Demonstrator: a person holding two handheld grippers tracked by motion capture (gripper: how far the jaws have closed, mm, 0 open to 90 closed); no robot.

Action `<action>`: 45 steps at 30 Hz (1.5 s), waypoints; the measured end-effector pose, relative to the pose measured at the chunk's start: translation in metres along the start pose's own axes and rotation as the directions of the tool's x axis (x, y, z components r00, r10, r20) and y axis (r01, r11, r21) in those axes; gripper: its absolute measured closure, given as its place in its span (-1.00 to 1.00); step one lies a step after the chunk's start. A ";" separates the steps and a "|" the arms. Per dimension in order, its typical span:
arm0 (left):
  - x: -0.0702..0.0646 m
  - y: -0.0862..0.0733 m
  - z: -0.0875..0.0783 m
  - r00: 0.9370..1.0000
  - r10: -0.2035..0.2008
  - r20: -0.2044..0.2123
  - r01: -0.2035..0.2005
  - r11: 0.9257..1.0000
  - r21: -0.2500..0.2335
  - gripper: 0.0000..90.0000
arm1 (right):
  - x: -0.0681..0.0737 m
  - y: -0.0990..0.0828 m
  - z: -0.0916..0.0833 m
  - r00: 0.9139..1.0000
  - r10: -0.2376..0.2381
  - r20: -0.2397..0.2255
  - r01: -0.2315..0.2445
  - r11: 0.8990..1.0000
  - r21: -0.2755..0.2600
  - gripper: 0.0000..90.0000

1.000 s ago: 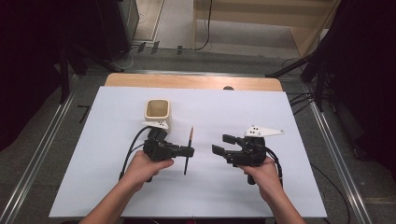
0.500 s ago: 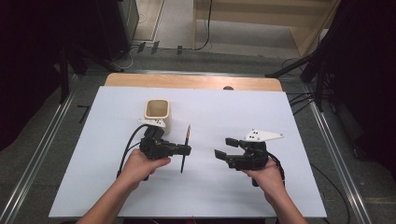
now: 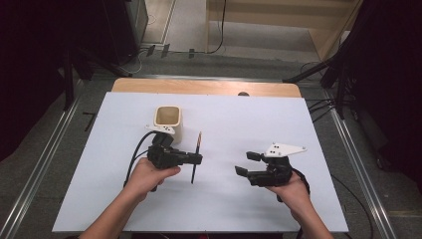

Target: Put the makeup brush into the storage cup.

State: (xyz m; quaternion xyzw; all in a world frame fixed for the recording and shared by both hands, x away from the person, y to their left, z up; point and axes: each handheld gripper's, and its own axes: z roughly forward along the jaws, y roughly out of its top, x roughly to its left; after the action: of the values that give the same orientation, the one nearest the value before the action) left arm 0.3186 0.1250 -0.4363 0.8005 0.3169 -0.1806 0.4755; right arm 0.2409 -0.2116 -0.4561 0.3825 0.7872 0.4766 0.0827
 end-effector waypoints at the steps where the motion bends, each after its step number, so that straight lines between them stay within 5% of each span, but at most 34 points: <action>1: 0.000 0.001 -0.001 1.000 0.002 -0.005 -0.002 1.000 0.000 0.86 | 0.000 -0.002 -0.001 1.000 -0.003 -0.001 0.003 1.000 -0.002 -0.32; 45: -0.004 0.038 -0.054 0.995 0.019 -0.098 -0.026 0.997 -0.074 0.86 | -0.017 -0.036 -0.027 0.999 0.003 0.051 -0.003 1.000 0.015 -0.37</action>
State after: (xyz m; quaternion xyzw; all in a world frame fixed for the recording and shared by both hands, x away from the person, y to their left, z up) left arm 0.3408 0.1583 -0.3837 0.7934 0.3373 -0.1240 0.4912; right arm 0.2207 -0.2512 -0.4752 0.3963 0.7878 0.4611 0.0990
